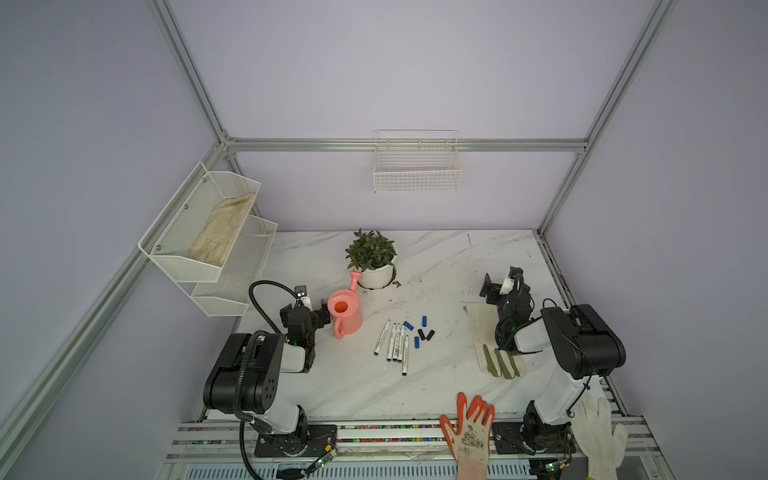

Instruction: Insert the pens into the pen caps

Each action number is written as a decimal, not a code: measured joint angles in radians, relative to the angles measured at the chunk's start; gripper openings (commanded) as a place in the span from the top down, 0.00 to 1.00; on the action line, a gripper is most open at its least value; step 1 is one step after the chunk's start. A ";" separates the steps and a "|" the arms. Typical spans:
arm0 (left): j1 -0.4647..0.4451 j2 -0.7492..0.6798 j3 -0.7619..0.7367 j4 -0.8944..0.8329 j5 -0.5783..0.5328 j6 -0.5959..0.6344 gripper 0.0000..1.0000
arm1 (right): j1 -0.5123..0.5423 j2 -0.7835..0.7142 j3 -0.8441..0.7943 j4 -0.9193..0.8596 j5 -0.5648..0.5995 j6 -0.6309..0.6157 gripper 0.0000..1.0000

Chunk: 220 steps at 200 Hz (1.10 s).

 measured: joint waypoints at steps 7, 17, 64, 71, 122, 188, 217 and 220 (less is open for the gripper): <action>0.000 0.000 0.000 0.002 0.000 0.003 0.00 | 0.000 0.000 0.000 0.000 0.000 -0.002 0.03; 0.000 0.000 0.000 0.003 -0.001 0.005 0.00 | 0.000 0.000 0.000 0.001 0.000 -0.003 0.03; 0.000 0.000 0.000 0.006 -0.001 0.011 0.00 | 0.000 0.000 0.000 0.006 0.000 -0.006 0.03; 0.000 0.000 0.000 0.006 -0.001 0.011 0.00 | 0.000 0.000 0.000 0.006 0.000 -0.006 0.03; 0.000 0.000 0.000 0.006 -0.001 0.011 0.00 | 0.000 0.000 0.000 0.006 0.000 -0.006 0.03; 0.000 0.000 0.000 0.006 -0.001 0.011 0.00 | 0.000 0.000 0.000 0.006 0.000 -0.006 0.03; 0.000 0.000 0.000 0.006 -0.002 0.011 0.00 | 0.000 0.000 0.000 0.006 0.000 -0.007 0.03; 0.000 0.000 0.000 0.006 -0.002 0.011 0.00 | 0.000 0.000 0.000 0.006 0.000 -0.006 0.03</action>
